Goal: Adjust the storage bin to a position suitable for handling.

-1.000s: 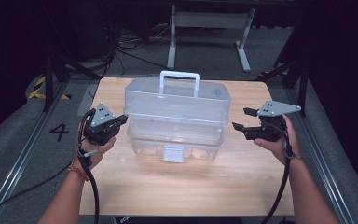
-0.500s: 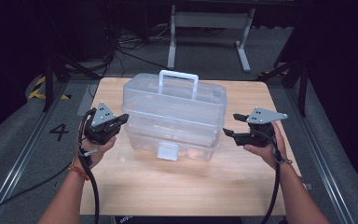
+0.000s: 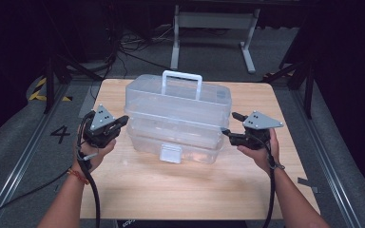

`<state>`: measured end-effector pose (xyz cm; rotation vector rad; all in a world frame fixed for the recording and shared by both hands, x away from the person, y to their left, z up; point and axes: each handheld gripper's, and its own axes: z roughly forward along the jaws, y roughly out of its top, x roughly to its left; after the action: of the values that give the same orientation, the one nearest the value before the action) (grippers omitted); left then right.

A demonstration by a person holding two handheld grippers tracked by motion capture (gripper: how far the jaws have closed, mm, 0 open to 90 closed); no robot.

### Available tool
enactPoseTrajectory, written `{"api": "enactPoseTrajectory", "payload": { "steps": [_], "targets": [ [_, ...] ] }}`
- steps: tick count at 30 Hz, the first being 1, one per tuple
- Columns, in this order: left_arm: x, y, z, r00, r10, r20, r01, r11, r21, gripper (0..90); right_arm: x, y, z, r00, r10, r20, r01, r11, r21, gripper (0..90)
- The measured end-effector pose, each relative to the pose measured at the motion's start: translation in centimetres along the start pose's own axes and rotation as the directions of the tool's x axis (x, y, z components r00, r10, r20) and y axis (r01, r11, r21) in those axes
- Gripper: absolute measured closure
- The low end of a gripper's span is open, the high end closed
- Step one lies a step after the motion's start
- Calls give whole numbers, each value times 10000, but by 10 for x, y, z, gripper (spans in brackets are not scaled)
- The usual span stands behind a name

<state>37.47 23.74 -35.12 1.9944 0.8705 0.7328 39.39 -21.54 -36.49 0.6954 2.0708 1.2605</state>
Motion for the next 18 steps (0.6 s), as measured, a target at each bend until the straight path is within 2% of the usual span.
{"api": "enactPoseTrajectory", "payload": {
  "steps": [2, 6, 10, 14, 18],
  "targets": [
    [5, -7, 0, 9999, -106, -112, 108, 9999, 126, 881, 0, 0, -1, 9998, 36, 171, -32, 9998, -196, 401],
    [21, -28, 5, 9975, -609, -365, 624, 9972, 412, 867, 0, 2, -3, 9993, 142, 351, -124, 9986, -505, 451],
    [33, -47, 18, 9932, -1026, -558, 1068, 9910, 802, 849, 2, 4, -3, 9977, 209, 645, -162, 9972, -724, 507],
    [38, -59, 31, 9885, -1406, -559, 1458, 9840, 1023, 835, 5, 7, 0, 9939, 316, 1059, -210, 9948, -993, 558],
    [40, -63, 40, 9874, -1503, -491, 1550, 9814, 1131, 826, 5, 8, 3, 9908, 386, 1295, -246, 9939, -1077, 573]
  ]
}}
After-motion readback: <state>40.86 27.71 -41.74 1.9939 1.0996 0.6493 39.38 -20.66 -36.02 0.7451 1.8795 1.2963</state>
